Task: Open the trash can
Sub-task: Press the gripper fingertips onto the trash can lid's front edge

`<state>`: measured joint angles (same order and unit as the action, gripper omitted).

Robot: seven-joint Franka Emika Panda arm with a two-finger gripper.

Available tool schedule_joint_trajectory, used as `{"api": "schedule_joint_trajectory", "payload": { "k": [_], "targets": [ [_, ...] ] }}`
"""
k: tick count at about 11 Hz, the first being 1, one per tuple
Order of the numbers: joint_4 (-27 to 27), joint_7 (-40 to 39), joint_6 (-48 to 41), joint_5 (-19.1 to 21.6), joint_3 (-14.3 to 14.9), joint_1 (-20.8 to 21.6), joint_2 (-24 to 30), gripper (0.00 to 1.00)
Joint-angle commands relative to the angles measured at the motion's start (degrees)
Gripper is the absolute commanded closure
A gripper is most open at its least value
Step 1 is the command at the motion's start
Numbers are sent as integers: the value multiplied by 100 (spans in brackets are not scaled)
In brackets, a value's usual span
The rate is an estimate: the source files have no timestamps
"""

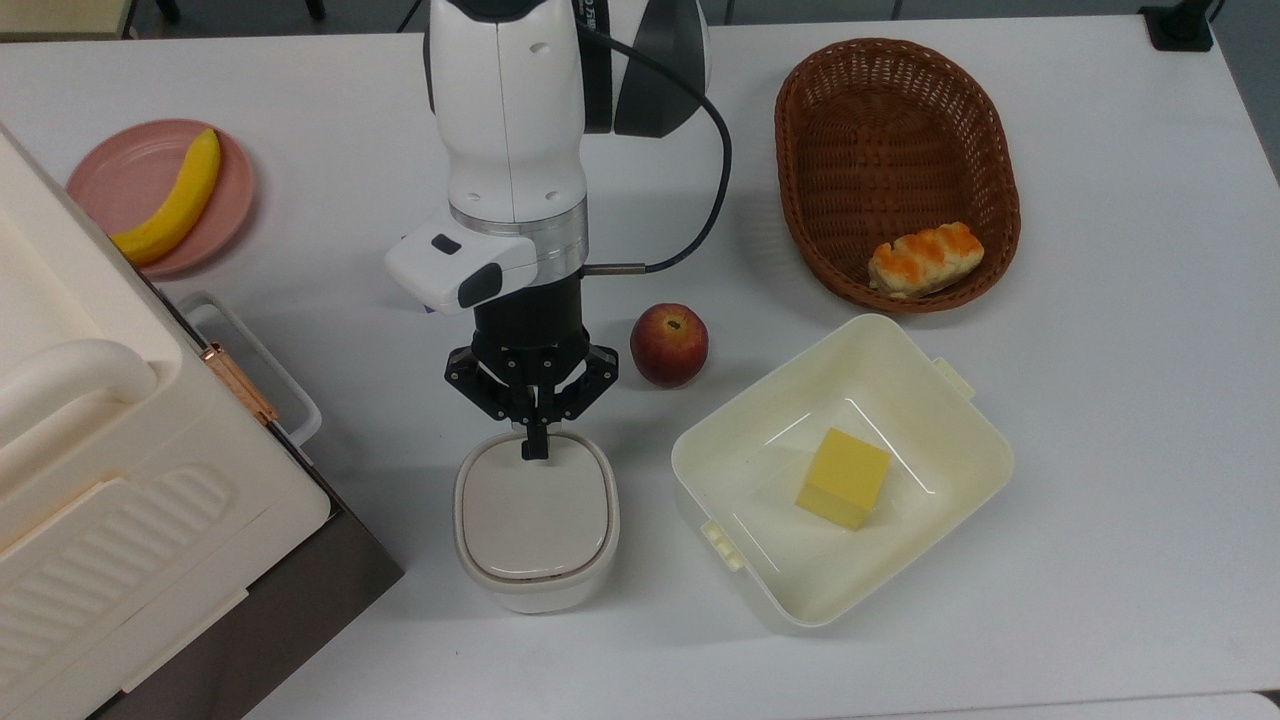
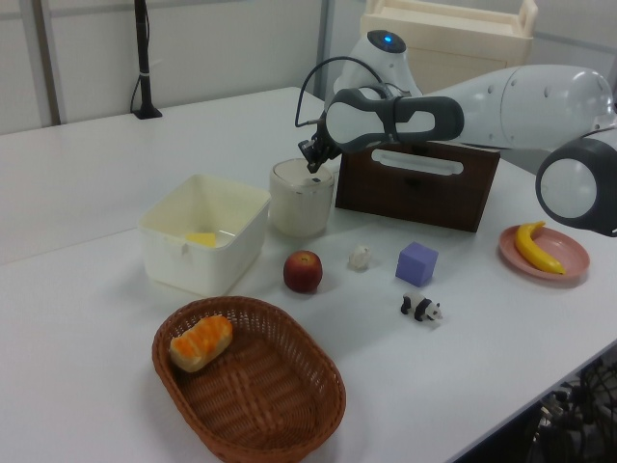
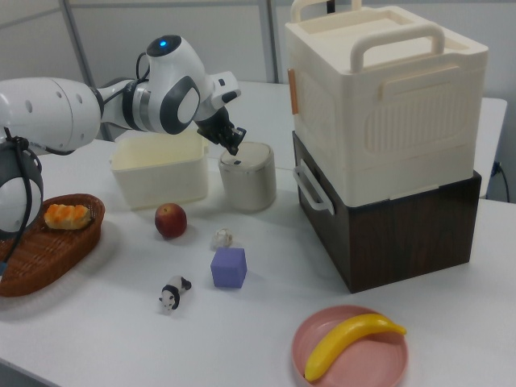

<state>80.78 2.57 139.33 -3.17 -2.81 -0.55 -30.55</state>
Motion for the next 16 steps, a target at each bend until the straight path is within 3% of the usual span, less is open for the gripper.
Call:
{"api": "schedule_joint_trajectory", "payload": {
  "k": [1,16],
  "targets": [
    [-98,15,86,-236,79,73,-74,100],
    [-63,15,86,-562,114,82,-232,100]
  ]
}}
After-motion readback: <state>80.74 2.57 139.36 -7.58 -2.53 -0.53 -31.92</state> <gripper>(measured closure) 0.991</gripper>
